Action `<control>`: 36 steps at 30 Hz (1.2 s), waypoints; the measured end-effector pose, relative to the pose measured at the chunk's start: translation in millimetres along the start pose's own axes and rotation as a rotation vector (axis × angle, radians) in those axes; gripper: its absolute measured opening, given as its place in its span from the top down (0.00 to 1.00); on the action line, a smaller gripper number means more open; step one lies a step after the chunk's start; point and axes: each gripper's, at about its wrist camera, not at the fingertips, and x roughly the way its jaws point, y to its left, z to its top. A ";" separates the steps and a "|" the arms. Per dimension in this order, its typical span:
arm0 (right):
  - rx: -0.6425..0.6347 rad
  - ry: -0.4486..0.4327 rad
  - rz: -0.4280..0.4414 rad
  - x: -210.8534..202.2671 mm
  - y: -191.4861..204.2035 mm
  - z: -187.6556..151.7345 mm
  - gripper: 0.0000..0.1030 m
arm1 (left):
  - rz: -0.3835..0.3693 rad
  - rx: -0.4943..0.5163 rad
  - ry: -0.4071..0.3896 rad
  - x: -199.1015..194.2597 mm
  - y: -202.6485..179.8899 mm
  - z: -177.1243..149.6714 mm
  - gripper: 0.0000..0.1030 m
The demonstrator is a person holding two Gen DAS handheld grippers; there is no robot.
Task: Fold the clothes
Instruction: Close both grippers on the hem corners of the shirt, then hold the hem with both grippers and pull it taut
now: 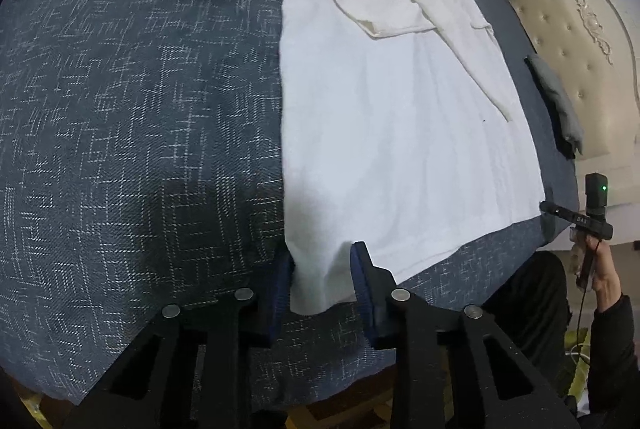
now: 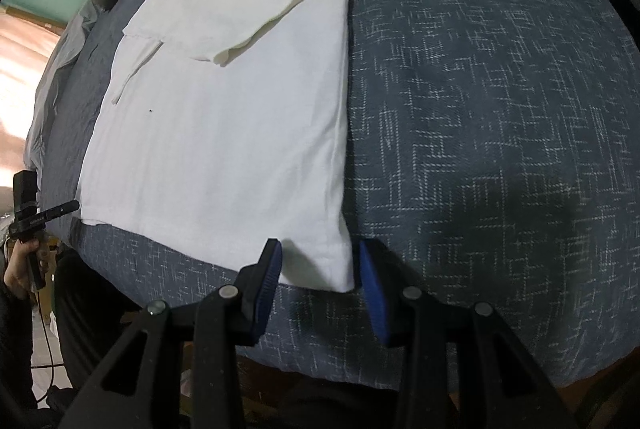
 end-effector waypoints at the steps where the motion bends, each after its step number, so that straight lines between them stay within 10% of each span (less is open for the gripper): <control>1: 0.002 -0.004 0.010 -0.9 -1.5 -0.6 0.61 | 0.001 0.006 0.002 0.0 0.2 1.1 0.76; 10: -0.009 -0.036 0.087 -11.0 -6.0 -13.2 0.92 | -0.002 0.088 0.001 0.7 -25.1 1.6 0.95; 36: -0.175 -0.213 0.229 -106.4 53.6 -36.0 0.96 | -0.029 0.191 -0.148 -98.9 -55.5 -23.6 0.96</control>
